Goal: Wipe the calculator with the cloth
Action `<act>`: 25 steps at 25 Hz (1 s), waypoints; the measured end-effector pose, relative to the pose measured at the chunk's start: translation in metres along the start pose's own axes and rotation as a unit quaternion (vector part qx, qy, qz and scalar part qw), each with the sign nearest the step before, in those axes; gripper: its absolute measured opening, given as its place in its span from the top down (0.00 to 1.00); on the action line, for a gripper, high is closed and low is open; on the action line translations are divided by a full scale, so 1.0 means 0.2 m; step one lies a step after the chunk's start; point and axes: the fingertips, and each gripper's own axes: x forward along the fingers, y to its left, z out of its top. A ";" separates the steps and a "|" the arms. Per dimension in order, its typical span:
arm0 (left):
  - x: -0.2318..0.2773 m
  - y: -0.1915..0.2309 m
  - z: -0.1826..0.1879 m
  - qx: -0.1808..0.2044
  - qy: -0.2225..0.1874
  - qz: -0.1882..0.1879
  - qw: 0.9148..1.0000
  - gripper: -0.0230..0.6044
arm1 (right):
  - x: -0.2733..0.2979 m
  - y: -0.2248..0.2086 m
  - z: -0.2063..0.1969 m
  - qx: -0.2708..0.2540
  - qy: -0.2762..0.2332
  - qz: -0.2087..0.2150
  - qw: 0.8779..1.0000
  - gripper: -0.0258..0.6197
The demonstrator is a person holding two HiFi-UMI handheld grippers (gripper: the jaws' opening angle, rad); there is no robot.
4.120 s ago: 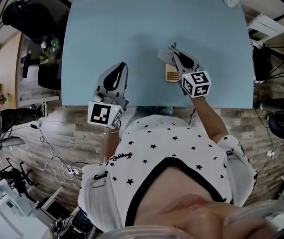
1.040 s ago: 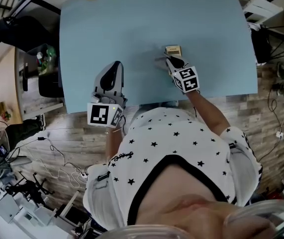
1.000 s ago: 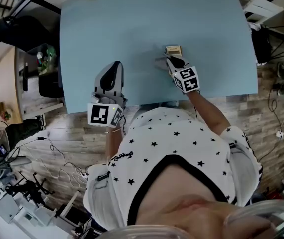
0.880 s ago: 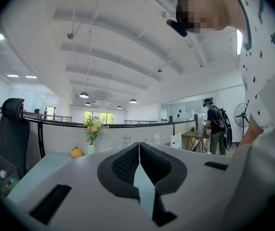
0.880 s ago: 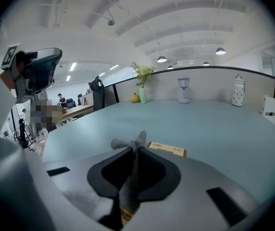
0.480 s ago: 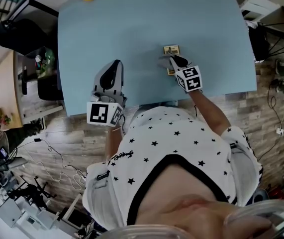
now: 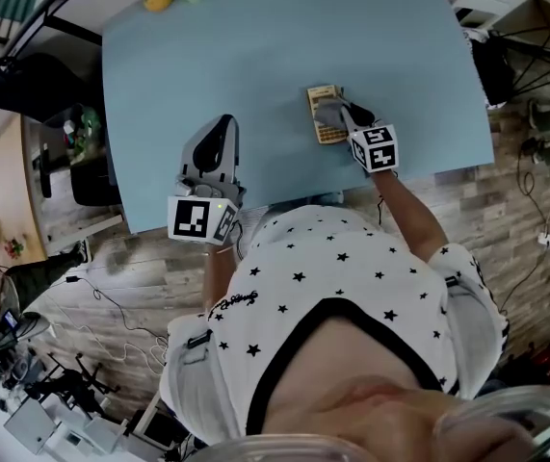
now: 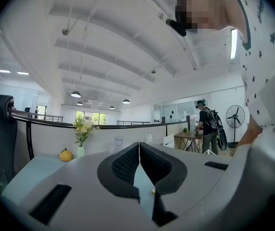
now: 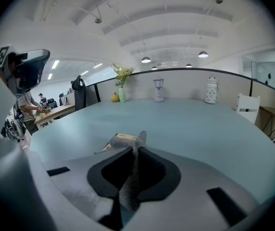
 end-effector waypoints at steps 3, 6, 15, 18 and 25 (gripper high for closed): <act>0.01 -0.01 0.01 0.002 -0.001 -0.003 1.000 0.91 | -0.02 -0.06 -0.03 0.007 0.004 -0.017 1.000 0.91; -0.01 0.00 0.00 0.001 -0.001 -0.005 1.000 0.91 | -0.02 -0.09 -0.05 0.012 0.008 -0.030 0.999 0.91; -0.02 0.00 -0.01 -0.001 -0.001 -0.005 1.000 0.91 | -0.03 -0.09 -0.06 0.014 0.006 -0.037 0.999 0.91; -0.02 0.00 -0.01 -0.002 -0.001 -0.005 1.000 0.91 | -0.04 -0.06 -0.01 0.012 -0.007 -0.031 0.999 0.91; 0.00 -0.02 0.00 -0.002 -0.004 -0.011 1.000 0.91 | -0.07 0.13 0.12 0.007 -0.040 0.020 0.999 0.91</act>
